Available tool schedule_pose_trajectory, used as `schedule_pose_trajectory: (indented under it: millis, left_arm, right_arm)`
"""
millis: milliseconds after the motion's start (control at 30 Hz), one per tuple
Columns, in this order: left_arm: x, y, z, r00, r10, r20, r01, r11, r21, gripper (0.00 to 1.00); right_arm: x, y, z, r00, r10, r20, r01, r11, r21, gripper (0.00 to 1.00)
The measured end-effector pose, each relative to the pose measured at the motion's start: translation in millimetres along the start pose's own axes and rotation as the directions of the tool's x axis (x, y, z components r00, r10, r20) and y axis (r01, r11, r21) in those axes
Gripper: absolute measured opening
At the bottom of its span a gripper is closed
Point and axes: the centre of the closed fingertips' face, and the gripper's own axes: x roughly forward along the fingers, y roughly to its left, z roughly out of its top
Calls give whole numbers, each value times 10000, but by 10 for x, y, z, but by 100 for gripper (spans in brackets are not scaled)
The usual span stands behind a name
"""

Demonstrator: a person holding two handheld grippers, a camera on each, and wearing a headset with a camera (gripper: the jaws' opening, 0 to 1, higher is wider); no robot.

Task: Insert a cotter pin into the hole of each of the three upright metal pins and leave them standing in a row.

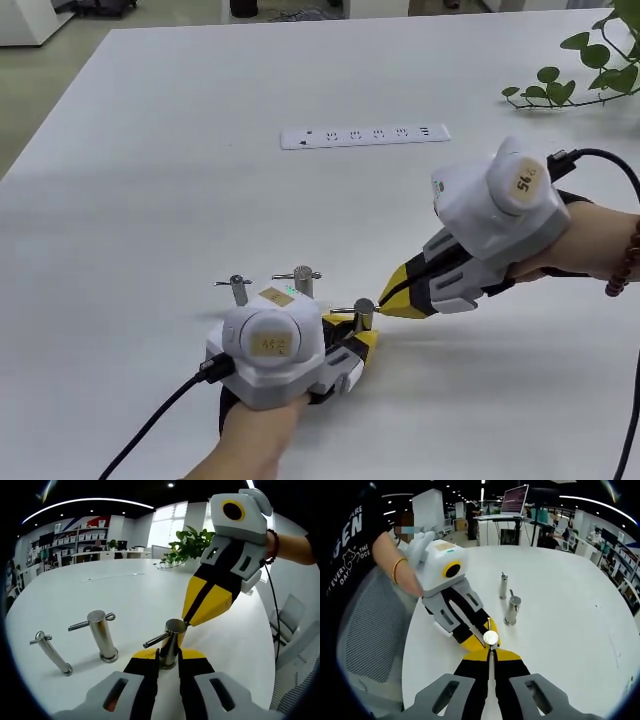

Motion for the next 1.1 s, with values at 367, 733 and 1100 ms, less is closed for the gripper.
schedule_pose_trajectory:
  millis: [367, 733, 1100]
  left_arm:
    - [3, 8, -4, 10000, 45, -29, -45, 10000, -12, 12]
    - [-31, 57, -35, 9996, 123, -253, -121, 9999, 68, 18]
    - [-151, 22, -62, 9986, -26, -527, 59, 9980, 627, 27]
  right_arm:
    - [9, -18, -2, 10000, -55, 19, 55, 10000, -59, 0]
    - [8, 18, -13, 9999, -39, -99, 40, 9999, 108, 0]
    - [27, 50, 48, 10000, -7, -32, 9, 9990, 442, 12]
